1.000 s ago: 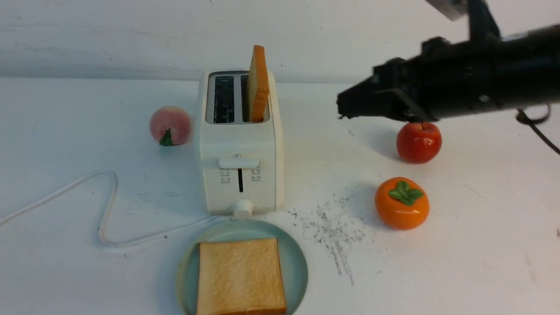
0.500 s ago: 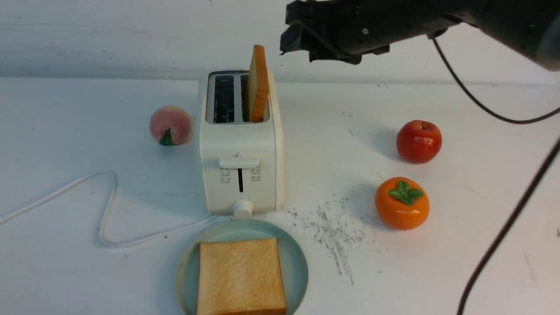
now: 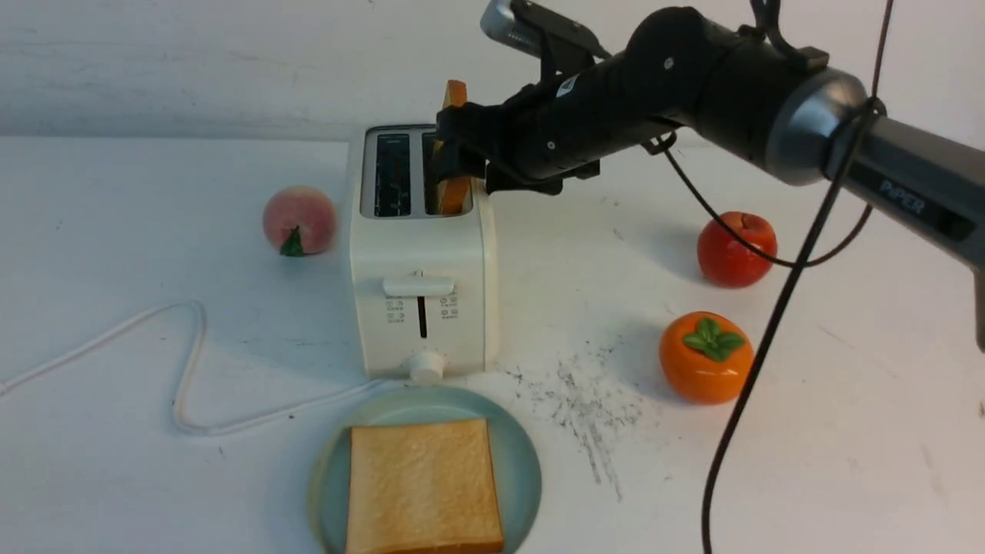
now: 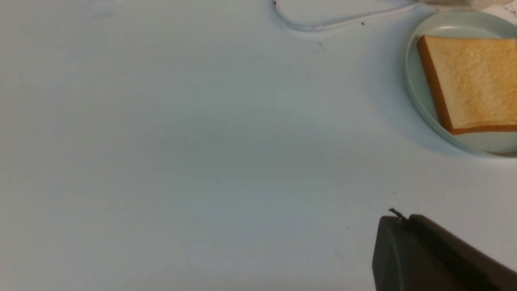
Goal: Take toasted bread from bread machine on white table place on plate.
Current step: 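Grasp the toast slice in the toaster and pull it up out of the slot with the right gripper, then place the held slice of bread on top of the slice on the plate with the right gripper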
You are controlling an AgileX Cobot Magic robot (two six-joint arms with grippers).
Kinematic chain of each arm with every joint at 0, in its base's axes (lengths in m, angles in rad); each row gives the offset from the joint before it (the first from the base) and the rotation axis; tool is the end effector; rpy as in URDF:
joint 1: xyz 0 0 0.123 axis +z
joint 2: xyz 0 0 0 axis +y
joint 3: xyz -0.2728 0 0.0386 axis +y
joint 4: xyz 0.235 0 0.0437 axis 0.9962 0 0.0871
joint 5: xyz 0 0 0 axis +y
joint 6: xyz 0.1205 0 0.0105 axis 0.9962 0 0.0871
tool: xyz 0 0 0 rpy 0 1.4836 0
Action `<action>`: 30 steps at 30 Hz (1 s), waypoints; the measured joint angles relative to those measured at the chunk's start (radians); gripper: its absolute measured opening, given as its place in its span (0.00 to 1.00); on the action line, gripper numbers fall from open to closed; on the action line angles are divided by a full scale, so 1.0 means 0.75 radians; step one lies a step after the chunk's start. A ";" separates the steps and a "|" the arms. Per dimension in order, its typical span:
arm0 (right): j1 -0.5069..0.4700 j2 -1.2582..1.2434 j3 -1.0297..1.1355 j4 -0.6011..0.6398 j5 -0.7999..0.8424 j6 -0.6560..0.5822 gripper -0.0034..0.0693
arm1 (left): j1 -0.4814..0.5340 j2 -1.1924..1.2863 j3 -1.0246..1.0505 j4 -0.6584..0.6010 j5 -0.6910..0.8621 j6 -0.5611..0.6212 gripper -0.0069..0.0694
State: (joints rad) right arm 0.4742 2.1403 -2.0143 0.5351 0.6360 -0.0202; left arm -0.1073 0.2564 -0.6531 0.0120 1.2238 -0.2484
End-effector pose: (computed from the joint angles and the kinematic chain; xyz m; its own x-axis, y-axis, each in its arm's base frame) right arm 0.4397 0.2669 0.2802 -0.7315 0.0660 -0.6786 -0.3901 0.7758 0.4959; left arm 0.0350 -0.0024 0.2791 -0.6743 -0.1706 -0.7185 -0.0663 0.9830 -0.1713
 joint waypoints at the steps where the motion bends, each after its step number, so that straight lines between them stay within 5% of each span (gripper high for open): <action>1: 0.000 0.000 -0.002 0.000 0.000 -0.001 0.53 | 0.000 0.000 0.006 0.001 0.000 0.000 0.07; 4: 0.001 -0.043 -0.003 -0.007 0.025 -0.011 0.18 | 0.000 0.000 0.045 0.007 0.001 0.000 0.07; 5: 0.001 -0.067 -0.003 -0.021 0.036 -0.017 0.15 | 0.000 0.000 0.049 0.010 0.001 0.000 0.07; 13: -0.002 -0.423 -0.008 -0.098 0.223 -0.113 0.18 | 0.000 0.000 0.059 0.013 -0.035 0.000 0.07; 21: 0.003 -0.653 -0.008 -0.101 0.802 -0.149 0.18 | 0.000 0.000 0.059 0.013 -0.130 0.000 0.07; 30: 0.087 -0.656 0.316 -0.014 0.821 -0.229 0.18 | 0.000 0.000 0.059 0.012 -0.141 0.000 0.07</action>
State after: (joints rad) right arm 0.5396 1.6483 -1.7770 0.5245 1.2516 -0.1915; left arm -0.1073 0.2564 -0.6089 0.0207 1.1183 -0.2484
